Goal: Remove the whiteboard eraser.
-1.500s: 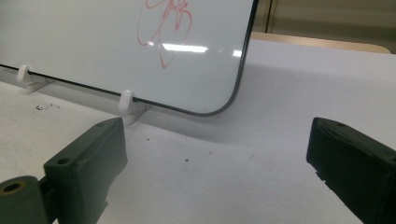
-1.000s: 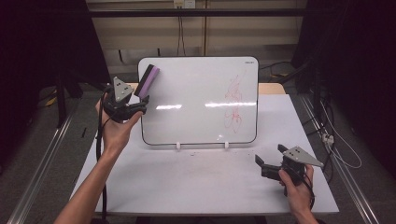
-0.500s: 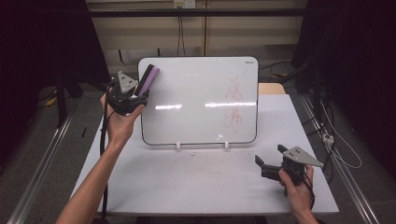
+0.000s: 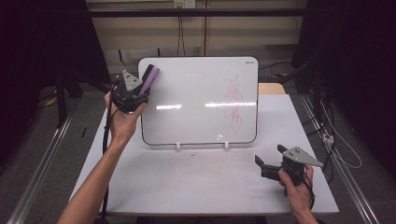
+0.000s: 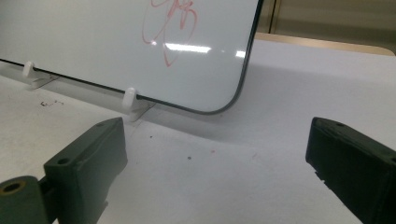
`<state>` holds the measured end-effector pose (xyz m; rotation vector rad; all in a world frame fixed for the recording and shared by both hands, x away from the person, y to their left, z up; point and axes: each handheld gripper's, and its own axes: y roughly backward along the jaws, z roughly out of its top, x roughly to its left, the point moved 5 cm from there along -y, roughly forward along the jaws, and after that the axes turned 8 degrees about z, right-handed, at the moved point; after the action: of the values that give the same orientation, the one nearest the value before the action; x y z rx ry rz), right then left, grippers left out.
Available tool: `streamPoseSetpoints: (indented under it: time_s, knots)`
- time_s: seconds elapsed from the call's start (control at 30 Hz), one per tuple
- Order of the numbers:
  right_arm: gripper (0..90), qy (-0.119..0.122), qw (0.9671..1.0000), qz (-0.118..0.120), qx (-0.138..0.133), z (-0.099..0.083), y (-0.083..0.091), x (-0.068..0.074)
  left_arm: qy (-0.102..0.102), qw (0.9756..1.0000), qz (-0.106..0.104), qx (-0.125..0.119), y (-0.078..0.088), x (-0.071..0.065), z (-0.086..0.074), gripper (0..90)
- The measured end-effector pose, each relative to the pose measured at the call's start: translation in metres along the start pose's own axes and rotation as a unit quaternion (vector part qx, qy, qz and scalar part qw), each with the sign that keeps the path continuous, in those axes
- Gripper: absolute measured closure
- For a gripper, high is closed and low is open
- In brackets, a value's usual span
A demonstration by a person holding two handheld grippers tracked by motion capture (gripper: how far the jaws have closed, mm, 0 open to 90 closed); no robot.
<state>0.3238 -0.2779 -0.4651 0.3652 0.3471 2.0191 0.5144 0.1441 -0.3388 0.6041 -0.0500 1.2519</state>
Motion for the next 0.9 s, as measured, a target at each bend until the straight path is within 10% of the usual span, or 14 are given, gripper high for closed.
streamPoseSetpoints:
  time_s: [0.9]
  knots:
    - [4.8, -0.002, 1.0000, 0.000, 0.003, -0.0006, 0.0001, -0.0009, -0.002, 1.0000, -0.002, 0.000, 0.0016, 0.0000, -0.0005, 64.0]
